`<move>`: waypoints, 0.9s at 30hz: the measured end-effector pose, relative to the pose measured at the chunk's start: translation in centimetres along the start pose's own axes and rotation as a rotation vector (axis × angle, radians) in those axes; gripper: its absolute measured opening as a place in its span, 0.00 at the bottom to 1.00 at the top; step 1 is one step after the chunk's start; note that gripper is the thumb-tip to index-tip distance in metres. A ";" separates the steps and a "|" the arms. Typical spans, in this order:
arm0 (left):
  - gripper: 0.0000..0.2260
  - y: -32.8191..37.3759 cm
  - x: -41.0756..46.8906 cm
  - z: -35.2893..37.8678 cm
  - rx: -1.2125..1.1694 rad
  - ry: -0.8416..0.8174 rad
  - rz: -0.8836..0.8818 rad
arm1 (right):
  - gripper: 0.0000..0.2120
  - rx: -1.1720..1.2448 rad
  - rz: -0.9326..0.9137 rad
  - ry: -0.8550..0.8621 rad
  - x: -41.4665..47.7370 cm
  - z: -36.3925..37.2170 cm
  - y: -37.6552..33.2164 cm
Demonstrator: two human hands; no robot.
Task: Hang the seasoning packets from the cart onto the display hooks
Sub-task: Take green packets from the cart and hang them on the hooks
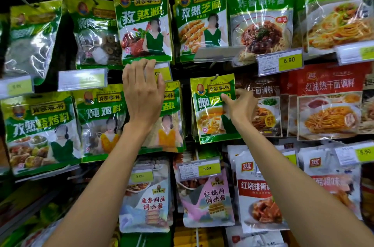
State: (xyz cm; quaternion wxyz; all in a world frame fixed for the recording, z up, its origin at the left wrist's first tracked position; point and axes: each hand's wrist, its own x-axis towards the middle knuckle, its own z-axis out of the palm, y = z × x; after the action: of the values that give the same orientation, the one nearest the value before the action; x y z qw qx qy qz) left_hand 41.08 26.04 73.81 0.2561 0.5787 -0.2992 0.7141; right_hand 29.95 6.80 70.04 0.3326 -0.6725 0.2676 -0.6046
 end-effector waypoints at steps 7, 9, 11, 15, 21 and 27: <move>0.14 0.2 0.1 -0.4 -0.016 -0.026 -0.016 | 0.12 0.008 -0.055 -0.019 -0.6 -0.8 0.9; 0.15 0.2 0.1 -0.5 -0.024 -0.038 -0.022 | 0.12 0.018 -0.062 -0.024 -1.2 -1.4 1.3; 0.15 0.2 0.1 -0.7 -0.036 -0.057 -0.033 | 0.12 0.026 -0.069 -0.057 -2.0 -1.8 1.9; 0.15 0.4 0.2 -1.1 -0.050 -0.092 -0.055 | 0.17 -0.008 -0.074 -0.139 -3.5 -1.9 2.7; 0.16 0.4 0.3 -1.5 -0.047 -0.125 -0.047 | 0.31 -0.025 -0.039 -0.222 -4.3 -1.5 2.8; 0.16 0.4 0.4 -1.7 -0.047 -0.125 -0.040 | 0.31 -0.056 -0.030 -0.193 -4.0 -0.5 2.8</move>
State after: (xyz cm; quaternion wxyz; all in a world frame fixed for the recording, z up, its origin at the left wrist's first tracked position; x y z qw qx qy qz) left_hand 39.60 27.03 73.90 0.2647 0.6220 -0.3199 0.6639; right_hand 29.06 8.05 65.38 0.3289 -0.7404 0.2409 -0.5343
